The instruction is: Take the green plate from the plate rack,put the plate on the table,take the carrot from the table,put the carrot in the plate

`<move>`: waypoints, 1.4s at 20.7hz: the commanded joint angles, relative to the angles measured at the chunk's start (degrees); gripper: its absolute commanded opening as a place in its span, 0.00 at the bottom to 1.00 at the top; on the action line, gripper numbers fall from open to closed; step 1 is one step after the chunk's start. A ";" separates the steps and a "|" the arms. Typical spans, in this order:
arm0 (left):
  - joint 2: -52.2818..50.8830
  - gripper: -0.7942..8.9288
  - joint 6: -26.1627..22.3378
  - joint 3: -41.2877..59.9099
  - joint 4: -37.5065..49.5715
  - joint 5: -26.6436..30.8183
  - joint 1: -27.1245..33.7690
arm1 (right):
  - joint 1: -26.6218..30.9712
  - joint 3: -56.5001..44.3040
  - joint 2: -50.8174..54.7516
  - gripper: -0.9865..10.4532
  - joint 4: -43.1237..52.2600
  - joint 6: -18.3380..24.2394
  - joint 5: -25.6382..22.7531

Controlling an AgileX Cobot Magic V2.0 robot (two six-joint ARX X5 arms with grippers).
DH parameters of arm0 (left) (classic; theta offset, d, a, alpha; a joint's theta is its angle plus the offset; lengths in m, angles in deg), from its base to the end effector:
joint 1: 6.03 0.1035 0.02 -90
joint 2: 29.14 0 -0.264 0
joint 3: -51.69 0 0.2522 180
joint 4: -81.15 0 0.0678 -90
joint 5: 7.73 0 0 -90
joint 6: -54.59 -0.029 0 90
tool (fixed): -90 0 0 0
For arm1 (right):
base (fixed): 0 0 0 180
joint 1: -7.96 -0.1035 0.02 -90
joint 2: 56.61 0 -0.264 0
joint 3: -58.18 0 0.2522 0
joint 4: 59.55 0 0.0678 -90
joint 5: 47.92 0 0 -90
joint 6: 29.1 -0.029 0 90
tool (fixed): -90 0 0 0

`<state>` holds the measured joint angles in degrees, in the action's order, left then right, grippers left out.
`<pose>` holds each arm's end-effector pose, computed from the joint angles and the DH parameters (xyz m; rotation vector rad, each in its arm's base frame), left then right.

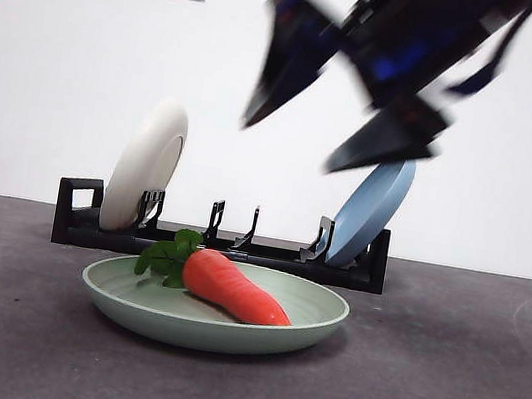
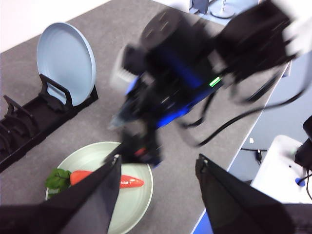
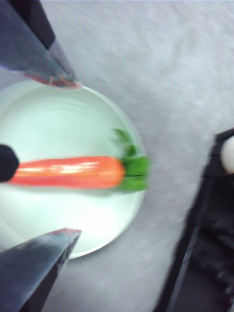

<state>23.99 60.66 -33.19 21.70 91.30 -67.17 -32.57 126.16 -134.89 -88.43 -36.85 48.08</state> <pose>0.0819 -0.1392 0.4026 0.1902 0.4550 -0.8664 0.2180 0.1904 0.2558 -0.0853 0.7206 0.7312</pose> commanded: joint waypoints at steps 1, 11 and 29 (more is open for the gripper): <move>-0.02 0.35 -0.09 0.15 -1.62 0.09 0.02 | -0.11 -0.24 8.02 0.50 -11.47 -0.35 0.13; -0.02 0.34 -0.02 0.15 -8.83 -0.26 0.00 | -0.11 -0.24 30.42 0.49 -40.98 -0.35 6.10; -0.02 0.08 -0.02 0.15 -11.91 -0.17 0.02 | -0.09 -0.24 32.61 0.09 -44.11 -0.76 5.64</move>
<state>23.99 60.66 -33.16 9.70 91.11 -67.17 -32.57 126.16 -102.44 -132.90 -37.11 53.92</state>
